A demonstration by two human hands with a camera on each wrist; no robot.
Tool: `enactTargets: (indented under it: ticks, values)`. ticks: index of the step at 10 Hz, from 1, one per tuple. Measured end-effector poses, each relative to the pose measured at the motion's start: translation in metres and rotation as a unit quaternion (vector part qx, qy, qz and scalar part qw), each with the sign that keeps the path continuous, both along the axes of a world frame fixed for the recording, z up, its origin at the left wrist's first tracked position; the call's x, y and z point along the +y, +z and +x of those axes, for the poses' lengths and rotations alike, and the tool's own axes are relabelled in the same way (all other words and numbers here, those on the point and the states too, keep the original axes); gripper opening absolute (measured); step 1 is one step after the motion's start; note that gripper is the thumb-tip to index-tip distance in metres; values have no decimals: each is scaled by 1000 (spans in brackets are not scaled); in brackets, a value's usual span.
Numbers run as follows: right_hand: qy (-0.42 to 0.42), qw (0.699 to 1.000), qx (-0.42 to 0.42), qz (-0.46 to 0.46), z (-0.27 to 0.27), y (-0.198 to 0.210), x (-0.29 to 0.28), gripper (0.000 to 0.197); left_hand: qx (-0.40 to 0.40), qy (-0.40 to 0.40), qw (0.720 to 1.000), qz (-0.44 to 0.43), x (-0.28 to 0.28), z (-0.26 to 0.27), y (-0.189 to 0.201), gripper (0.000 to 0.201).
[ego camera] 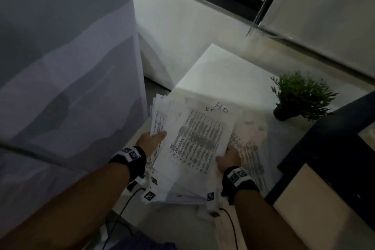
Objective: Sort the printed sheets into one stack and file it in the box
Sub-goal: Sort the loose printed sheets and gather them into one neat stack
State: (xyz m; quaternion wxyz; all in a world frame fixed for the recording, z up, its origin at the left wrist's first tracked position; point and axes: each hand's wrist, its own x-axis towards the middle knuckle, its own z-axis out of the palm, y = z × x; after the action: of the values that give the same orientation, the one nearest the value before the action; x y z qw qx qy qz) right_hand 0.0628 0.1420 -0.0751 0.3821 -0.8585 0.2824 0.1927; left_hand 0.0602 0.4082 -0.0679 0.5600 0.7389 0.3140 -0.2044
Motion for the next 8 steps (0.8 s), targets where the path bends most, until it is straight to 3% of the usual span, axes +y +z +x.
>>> enactTargets:
  ticks: [1, 2, 3, 4, 5, 6, 7, 8]
  values:
    - [101, 995, -4, -7, 1, 0, 15, 34, -27, -55, 998, 23, -1, -3, -7, 47]
    - [135, 990, 1, -49, 13, -2, 6, 14, -71, -85, 992, 66, -5, -1, -7, 43]
    - [-2, 984, 47, -172, 25, -4, -30, 74, -104, -63, 992, 41, 3, 4, -1, 42]
    - [-79, 968, 119, -204, 19, 2, -49, 117, -133, -16, 991, 32, 18, 8, 2, 41]
    - [-63, 976, 128, -164, 23, -7, -32, 129, -154, 17, 988, 14, 28, 12, 12, 41]
    - [-67, 987, 111, -97, 29, -20, -14, 118, -167, 27, 986, -10, 34, 16, 20, 46]
    - [-67, 992, 83, -72, 35, -16, -15, 71, -177, 36, 983, -25, 37, 18, 25, 51]
    - [-65, 984, 140, -93, 33, -8, -17, 94, -179, 45, 982, -35, 36, 18, 29, 48]
